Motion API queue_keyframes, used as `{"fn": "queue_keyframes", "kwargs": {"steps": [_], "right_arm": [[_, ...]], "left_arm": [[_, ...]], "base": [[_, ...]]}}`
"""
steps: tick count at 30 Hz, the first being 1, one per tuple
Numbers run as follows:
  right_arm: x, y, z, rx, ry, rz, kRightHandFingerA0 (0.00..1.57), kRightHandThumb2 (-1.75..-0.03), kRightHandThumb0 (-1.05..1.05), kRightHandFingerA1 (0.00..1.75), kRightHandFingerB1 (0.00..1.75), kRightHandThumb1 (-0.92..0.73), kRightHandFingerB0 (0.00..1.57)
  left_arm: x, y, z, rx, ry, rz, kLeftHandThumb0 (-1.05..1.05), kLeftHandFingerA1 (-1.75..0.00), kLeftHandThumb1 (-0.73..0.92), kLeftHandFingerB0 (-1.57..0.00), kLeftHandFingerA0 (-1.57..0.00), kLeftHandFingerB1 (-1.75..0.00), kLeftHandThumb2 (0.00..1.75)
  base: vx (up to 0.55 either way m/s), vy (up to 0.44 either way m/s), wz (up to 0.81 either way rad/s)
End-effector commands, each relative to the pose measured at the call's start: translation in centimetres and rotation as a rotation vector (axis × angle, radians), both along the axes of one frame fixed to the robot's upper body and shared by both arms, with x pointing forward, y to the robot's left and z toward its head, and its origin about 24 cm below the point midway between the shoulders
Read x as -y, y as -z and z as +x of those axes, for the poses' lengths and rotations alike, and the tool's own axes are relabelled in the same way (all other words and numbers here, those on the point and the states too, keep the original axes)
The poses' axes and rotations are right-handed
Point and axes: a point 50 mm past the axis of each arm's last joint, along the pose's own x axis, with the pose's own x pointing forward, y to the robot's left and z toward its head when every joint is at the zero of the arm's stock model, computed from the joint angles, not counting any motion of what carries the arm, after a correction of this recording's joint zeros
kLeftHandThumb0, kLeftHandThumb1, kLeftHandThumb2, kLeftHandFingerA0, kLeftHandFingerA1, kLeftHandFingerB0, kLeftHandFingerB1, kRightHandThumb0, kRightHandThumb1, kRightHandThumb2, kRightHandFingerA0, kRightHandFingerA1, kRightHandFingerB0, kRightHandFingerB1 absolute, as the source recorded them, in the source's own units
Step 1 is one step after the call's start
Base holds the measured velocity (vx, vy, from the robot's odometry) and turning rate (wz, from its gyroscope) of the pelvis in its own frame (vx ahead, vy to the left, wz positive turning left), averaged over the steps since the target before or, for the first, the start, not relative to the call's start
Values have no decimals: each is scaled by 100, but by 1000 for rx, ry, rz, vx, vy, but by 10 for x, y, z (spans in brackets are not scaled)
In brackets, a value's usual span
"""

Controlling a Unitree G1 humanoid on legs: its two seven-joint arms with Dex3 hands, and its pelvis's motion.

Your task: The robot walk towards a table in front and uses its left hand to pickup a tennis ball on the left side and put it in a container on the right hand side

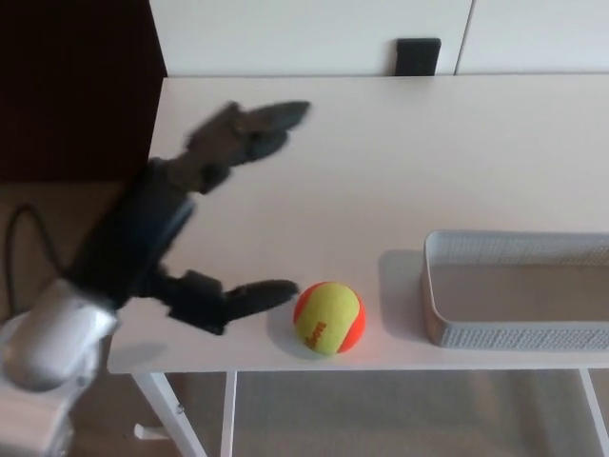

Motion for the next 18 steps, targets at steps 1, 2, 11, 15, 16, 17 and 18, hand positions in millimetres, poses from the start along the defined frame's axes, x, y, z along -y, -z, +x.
{"fn": "queue_keyframes", "kwargs": {"steps": [1,2,11,15,16,17,18], "right_arm": [[3,-2,4,-3,5,-12,83,-58,-53,45,41,-57,62],[3,-2,5,0,4,-12,85,-59,-53,47,42,-58,64],[2,-3,8,11,2,-12,84,-59,-53,47,42,-59,66],[1,-4,9,14,-2,-15,83,-60,-52,46,42,-59,63],[1,-4,9,14,-2,-16,83,-60,-52,46,42,-59,63],[0,-4,10,18,-2,-10,82,-59,-51,47,42,-59,64],[0,-4,10,19,-2,-8,82,-59,-51,47,42,-59,64]], "left_arm": [[11,19,18,-77,-85,151,-27,-54,21,-9,-11,-51,82],[13,20,19,-81,-82,153,-28,-54,20,-7,-9,-51,82],[21,31,19,-76,-87,233,-68,-61,41,-19,-41,-37,71],[21,40,18,-73,-96,284,-63,-68,46,-24,-49,-29,54],[21,40,18,-72,-97,284,-63,-68,46,-24,-49,-29,54],[22,45,18,-85,-105,332,-66,-49,48,-21,-39,-28,55],[22,47,19,-90,-109,353,-66,-49,48,-21,-39,-28,55]], "base": [[0,0,0],[0,0,0],[0,0,0],[0,0,0],[0,0,0],[0,0,0],[0,0,0]]}}
